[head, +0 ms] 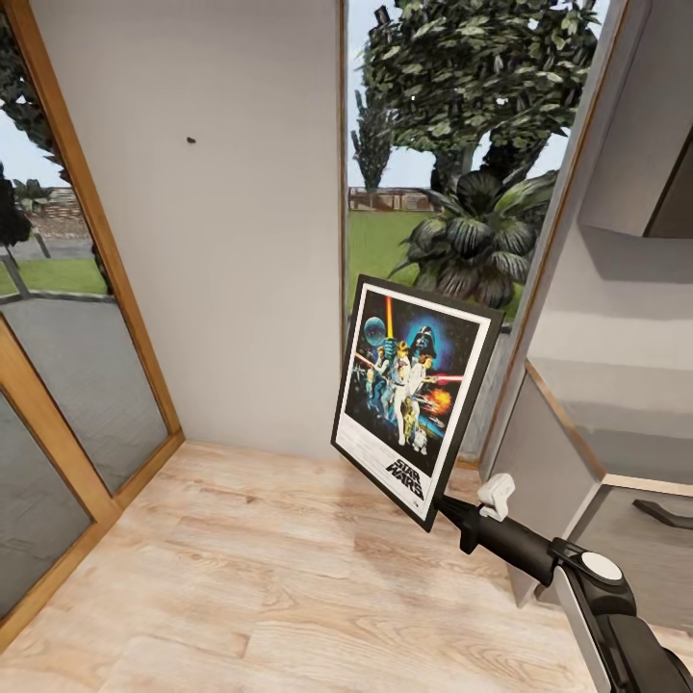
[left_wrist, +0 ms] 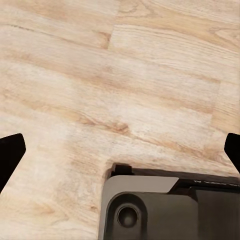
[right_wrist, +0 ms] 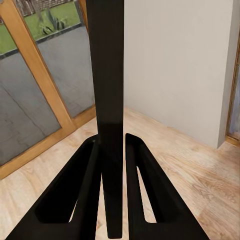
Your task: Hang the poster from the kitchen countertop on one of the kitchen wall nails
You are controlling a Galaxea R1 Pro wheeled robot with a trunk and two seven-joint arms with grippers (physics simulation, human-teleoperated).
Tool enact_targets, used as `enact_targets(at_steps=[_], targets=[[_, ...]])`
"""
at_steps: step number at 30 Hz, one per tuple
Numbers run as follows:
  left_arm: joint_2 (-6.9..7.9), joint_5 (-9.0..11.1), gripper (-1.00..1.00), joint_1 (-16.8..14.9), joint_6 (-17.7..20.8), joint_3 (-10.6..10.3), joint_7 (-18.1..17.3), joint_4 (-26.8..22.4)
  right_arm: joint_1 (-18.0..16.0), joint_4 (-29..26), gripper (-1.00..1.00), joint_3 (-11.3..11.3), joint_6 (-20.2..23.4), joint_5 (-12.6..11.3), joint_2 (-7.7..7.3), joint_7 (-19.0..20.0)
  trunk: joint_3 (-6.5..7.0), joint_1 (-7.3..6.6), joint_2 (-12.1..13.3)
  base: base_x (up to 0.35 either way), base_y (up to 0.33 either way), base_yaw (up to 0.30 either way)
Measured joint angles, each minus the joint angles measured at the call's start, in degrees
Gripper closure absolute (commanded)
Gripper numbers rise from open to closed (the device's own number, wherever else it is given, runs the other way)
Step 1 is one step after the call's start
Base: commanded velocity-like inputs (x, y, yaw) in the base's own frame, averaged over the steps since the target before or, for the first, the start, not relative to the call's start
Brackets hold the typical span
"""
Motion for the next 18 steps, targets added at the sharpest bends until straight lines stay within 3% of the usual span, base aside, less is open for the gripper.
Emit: enact_targets(at_steps=[18], targets=[[0.0, -0.1, -1.0, 0.0, 0.0, -0.1, 0.0, 0.0, 0.0, 0.0, 1.0, 0.0, -0.1, 0.1, 0.03, 0.0, 0.0, 0.0, 0.0, 0.0, 0.017, 0.0]])
